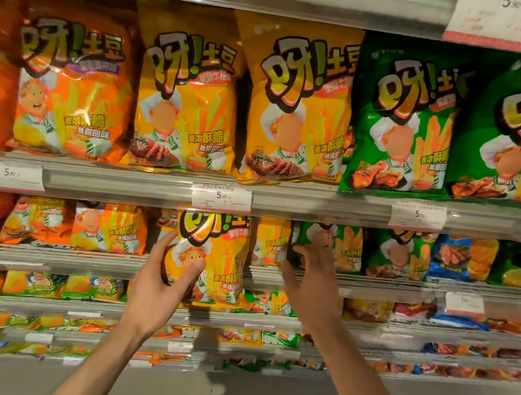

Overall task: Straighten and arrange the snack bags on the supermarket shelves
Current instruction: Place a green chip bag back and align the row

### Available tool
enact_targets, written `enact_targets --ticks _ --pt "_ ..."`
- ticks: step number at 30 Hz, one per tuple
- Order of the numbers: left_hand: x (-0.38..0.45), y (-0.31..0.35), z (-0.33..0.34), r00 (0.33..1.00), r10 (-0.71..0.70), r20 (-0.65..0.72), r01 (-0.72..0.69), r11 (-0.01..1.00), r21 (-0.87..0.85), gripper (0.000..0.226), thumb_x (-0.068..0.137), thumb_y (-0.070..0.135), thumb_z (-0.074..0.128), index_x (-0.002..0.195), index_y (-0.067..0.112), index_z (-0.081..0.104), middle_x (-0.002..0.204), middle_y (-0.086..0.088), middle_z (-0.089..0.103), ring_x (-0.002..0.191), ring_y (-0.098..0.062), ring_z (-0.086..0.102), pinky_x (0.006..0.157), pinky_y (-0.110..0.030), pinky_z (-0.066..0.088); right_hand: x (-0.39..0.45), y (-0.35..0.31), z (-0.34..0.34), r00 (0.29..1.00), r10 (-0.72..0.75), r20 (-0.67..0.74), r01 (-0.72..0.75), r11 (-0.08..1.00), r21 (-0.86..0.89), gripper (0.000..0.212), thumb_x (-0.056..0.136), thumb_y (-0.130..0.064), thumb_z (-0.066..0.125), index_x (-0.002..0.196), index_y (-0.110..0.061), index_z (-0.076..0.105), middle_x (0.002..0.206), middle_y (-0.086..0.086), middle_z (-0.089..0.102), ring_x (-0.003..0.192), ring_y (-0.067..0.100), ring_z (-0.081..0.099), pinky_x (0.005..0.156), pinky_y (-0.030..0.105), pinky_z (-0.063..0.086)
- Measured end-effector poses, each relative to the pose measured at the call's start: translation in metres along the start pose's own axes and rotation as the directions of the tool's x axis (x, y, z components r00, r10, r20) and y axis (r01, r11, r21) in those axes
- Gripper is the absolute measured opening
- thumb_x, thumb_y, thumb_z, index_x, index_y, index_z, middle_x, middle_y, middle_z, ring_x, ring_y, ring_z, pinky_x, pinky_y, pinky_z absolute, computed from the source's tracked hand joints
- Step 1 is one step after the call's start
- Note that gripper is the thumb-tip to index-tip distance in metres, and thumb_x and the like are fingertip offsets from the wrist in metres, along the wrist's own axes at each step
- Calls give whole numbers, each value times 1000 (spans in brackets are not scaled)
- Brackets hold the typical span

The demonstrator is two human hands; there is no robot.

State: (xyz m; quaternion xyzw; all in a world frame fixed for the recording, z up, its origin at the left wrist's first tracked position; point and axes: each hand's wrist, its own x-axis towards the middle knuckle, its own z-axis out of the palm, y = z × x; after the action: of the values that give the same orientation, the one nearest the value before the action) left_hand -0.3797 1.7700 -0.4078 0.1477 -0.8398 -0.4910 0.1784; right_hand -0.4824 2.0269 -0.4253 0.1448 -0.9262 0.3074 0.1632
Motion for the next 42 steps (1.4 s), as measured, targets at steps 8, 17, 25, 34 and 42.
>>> enact_targets --ticks 8,17,25,34,42 --pt "14 -27 -27 1000 -10 -30 10 1000 -2 75 73 88 55 140 64 32 134 44 37 127 -4 43 97 -34 41 20 -50 44 994 76 80 -70 995 -75 90 93 -62 61 158 -9 29 163 22 28 151 39 29 119 47 33" --pt "54 -34 -33 998 -26 -54 26 1000 7 89 82 82 56 153 36 31 142 21 43 119 -5 50 92 -33 45 29 -37 45 986 90 141 -96 995 31 94 89 -61 63 161 -19 19 168 10 19 157 28 15 124 41 23" --pt "84 -47 -33 998 -1 -66 11 989 149 77 83 83 51 135 27 44 73 -2 58 62 -20 59 54 -38 48 34 -30 40 988 69 137 -88 986 140 88 86 -58 71 155 -22 30 159 6 33 146 28 37 116 46 42" --pt "86 -58 -21 986 84 -143 -55 979 196 61 91 69 55 131 25 43 74 6 51 59 -6 51 50 -28 35 35 -25 37 991 69 116 -91 976 198 88 81 -60 71 152 -22 36 151 3 42 137 24 46 110 43 48" --pt "85 -53 9 998 33 -62 -26 994 105 72 94 62 56 148 21 32 116 -14 59 102 -37 59 74 -35 43 32 -30 42 996 40 84 -56 979 198 84 85 -55 74 151 -22 34 151 2 40 138 22 43 107 41 48"
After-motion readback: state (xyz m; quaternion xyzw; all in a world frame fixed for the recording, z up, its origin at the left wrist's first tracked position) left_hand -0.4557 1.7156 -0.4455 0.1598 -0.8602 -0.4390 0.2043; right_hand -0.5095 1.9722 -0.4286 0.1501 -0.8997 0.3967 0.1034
